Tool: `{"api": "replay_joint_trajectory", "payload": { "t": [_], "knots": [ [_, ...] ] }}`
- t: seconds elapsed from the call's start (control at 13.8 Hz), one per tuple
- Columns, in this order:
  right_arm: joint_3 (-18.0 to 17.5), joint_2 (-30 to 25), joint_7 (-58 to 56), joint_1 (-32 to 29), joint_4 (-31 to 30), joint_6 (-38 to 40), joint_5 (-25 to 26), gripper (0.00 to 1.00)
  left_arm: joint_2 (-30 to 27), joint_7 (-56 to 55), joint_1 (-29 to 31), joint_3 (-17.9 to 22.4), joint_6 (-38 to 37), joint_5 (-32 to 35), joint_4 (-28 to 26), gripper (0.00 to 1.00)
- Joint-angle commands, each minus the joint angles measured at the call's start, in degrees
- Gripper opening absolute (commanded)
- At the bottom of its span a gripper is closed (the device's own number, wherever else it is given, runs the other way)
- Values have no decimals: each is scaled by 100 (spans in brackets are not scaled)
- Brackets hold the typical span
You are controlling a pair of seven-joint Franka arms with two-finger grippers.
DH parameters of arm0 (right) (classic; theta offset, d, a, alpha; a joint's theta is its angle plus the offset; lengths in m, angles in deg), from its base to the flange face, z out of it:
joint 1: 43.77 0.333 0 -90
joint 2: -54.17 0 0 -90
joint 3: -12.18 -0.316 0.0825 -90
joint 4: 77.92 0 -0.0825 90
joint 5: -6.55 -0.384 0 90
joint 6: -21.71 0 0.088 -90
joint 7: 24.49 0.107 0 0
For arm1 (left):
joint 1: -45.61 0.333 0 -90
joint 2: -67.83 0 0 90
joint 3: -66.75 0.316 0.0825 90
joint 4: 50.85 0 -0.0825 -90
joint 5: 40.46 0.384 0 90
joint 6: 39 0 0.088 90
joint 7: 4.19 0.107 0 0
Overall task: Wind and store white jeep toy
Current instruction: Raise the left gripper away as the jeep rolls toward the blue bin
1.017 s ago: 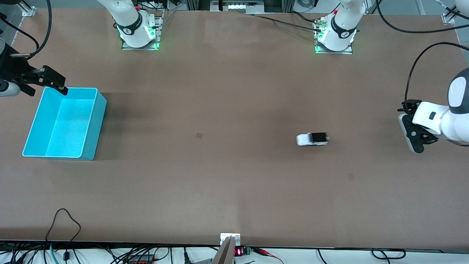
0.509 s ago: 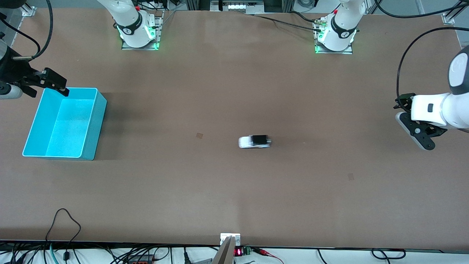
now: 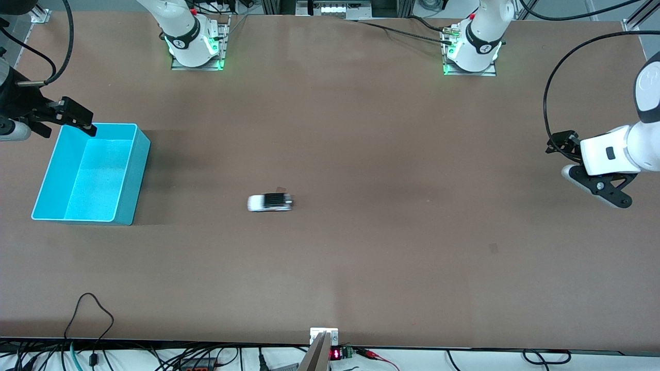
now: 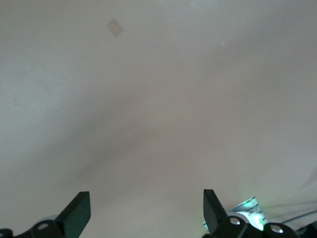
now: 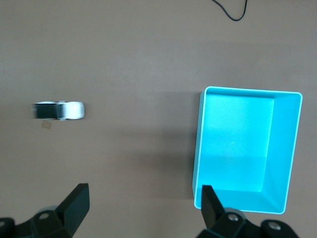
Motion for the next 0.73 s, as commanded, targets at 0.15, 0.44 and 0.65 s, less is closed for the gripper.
{"api": "replay_joint_trajectory", "payload": {
  "t": [0.15, 0.44, 0.65],
  "knots": [
    [-19, 13, -126, -132, -21, 51, -98, 100, -340, -1808, -426, 456, 310, -644, -196, 100],
    [-19, 39, -126, -150, -38, 51, -98, 100, -667, -2129, -718, 774, 998, -645, -646, 100],
    [-28, 126, -317, -141, -47, 51, -98, 100, -667, -2120, -718, 774, 998, -636, -680, 100]
  ]
}}
